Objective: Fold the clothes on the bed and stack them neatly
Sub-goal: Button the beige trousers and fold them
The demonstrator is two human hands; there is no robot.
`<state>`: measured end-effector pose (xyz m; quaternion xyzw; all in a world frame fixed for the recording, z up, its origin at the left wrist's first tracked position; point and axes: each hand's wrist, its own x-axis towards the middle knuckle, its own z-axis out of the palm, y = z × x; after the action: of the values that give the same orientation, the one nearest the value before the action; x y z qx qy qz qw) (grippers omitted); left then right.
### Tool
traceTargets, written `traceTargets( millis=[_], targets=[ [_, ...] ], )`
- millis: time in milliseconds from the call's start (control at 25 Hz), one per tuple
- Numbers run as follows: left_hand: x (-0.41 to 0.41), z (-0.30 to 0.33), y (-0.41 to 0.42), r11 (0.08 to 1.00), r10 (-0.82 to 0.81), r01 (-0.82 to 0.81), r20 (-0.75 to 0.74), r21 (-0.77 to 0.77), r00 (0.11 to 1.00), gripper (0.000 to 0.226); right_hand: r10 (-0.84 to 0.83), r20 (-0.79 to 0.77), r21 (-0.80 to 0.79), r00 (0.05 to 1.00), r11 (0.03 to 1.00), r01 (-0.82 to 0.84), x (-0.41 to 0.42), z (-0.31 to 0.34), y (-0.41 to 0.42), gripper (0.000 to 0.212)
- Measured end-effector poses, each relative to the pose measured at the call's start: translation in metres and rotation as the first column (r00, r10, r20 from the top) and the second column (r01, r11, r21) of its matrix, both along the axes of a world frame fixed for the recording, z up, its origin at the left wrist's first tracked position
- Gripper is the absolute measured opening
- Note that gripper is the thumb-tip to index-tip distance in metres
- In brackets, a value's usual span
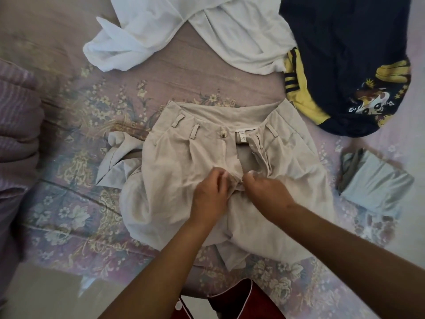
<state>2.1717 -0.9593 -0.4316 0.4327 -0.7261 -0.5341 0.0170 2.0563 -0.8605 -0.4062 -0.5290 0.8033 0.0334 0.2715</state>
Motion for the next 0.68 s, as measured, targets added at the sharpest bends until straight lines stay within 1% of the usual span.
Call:
traceTargets(
  millis=[40, 80, 120, 160, 200, 240, 280, 320, 360, 400, 440, 520, 560, 600, 640, 680],
  targets=[
    [-0.006, -0.003, -0.007, 0.998, 0.024, -0.027, 0.055, 0.05, 0.998, 0.015, -0.096, 0.071, -0.01, 0.993, 0.995, 0.097, 0.009, -0.002, 0.004, 0.01],
    [-0.013, -0.004, -0.016, 0.997, -0.041, 0.035, 0.091, 0.065, 0.995, 0.019, -0.229, 0.151, -0.027, 0.962, 0.971, 0.236, 0.017, -0.005, 0.006, 0.007],
    [-0.021, -0.004, -0.025, 0.984, -0.166, 0.156, 0.117, 0.087, 0.979, 0.026, -0.396, 0.232, -0.034, 0.889, 0.91, 0.414, 0.025, -0.008, 0.006, 0.009],
    [-0.028, -0.004, -0.032, 0.95, -0.306, 0.291, 0.136, 0.115, 0.942, 0.032, -0.565, 0.312, -0.016, 0.764, 0.801, 0.598, 0.032, -0.011, 0.005, 0.012],
    [-0.035, -0.004, -0.039, 0.901, -0.43, 0.412, 0.168, 0.134, 0.887, 0.035, -0.702, 0.382, 0.02, 0.601, 0.656, 0.754, 0.039, -0.012, 0.002, 0.014],
    [-0.038, -0.006, -0.044, 0.855, -0.519, 0.5, 0.212, 0.141, 0.828, 0.038, -0.794, 0.44, 0.057, 0.421, 0.492, 0.868, 0.044, -0.013, -0.001, 0.013],
    [-0.041, -0.007, -0.046, 0.813, -0.58, 0.564, 0.265, 0.144, 0.77, 0.04, -0.849, 0.471, 0.109, 0.238, 0.324, 0.94, 0.048, -0.014, -0.005, 0.013],
    [-0.042, -0.007, -0.048, 0.786, -0.613, 0.603, 0.308, 0.139, 0.728, 0.04, -0.873, 0.484, 0.172, 0.059, 0.161, 0.972, 0.051, -0.016, -0.007, 0.013],
    [-0.044, -0.006, -0.05, 0.77, -0.628, 0.624, 0.332, 0.133, 0.704, 0.039, -0.871, 0.48, 0.237, -0.103, 0.015, 0.971, 0.053, -0.017, -0.011, 0.014],
    [-0.046, -0.006, -0.051, 0.757, -0.64, 0.64, 0.336, 0.128, 0.691, 0.037, -0.855, 0.463, 0.289, -0.232, -0.102, 0.952, 0.055, -0.019, -0.014, 0.014],
    [-0.048, -0.004, -0.052, 0.745, -0.654, 0.655, 0.336, 0.13, 0.678, 0.037, -0.832, 0.447, 0.326, -0.328, -0.19, 0.926, 0.057, -0.019, -0.017, 0.014],
    [-0.053, 0.001, -0.052, 0.713, -0.689, 0.686, 0.325, 0.142, 0.648, 0.033, -0.763, 0.446, 0.376, -0.467, -0.314, 0.872, 0.062, -0.019, -0.022, 0.016],
    [-0.055, 0.002, -0.052, 0.702, -0.704, 0.697, 0.292, 0.147, 0.647, 0.027, -0.725, 0.456, 0.393, -0.516, -0.356, 0.848, 0.064, -0.017, -0.023, 0.018],
    [-0.057, 0.004, -0.052, 0.704, -0.707, 0.692, 0.241, 0.157, 0.664, 0.022, -0.701, 0.466, 0.396, -0.54, -0.381, 0.835, 0.066, -0.016, -0.024, 0.021],
    [-0.059, 0.005, -0.052, 0.725, -0.688, 0.665, 0.201, 0.178, 0.697, 0.02, -0.704, 0.47, 0.39, -0.532, -0.376, 0.841, 0.066, -0.015, -0.024, 0.024],
    [-0.059, 0.005, -0.053, 0.759, -0.65, 0.617, 0.187, 0.21, 0.736, 0.019, -0.728, 0.47, 0.382, -0.5, -0.343, 0.858, 0.067, -0.014, -0.025, 0.027]
  ],
)
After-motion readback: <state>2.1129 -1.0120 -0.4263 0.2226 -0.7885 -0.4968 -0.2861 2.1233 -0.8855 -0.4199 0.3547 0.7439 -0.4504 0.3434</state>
